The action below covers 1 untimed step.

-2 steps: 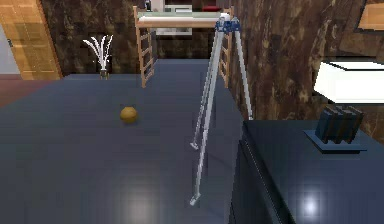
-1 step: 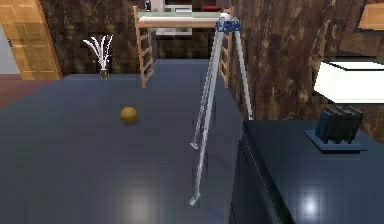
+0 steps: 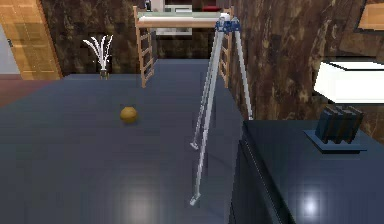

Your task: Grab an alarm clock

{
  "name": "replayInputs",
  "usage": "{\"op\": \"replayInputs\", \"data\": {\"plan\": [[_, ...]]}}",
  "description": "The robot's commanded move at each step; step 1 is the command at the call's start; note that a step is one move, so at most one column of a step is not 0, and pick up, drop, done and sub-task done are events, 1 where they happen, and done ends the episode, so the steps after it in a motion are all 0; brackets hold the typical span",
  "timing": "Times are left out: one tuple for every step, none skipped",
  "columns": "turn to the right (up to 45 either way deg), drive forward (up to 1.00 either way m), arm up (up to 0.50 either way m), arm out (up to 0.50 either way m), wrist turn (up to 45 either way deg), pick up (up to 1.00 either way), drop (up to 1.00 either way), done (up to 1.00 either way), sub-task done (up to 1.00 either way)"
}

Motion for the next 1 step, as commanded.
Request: {"op": "replayInputs", "data": {"plan": [[0.0,0.0,0.0,0.0,45.0,0.0,0.0,0.0,0.0]]}}
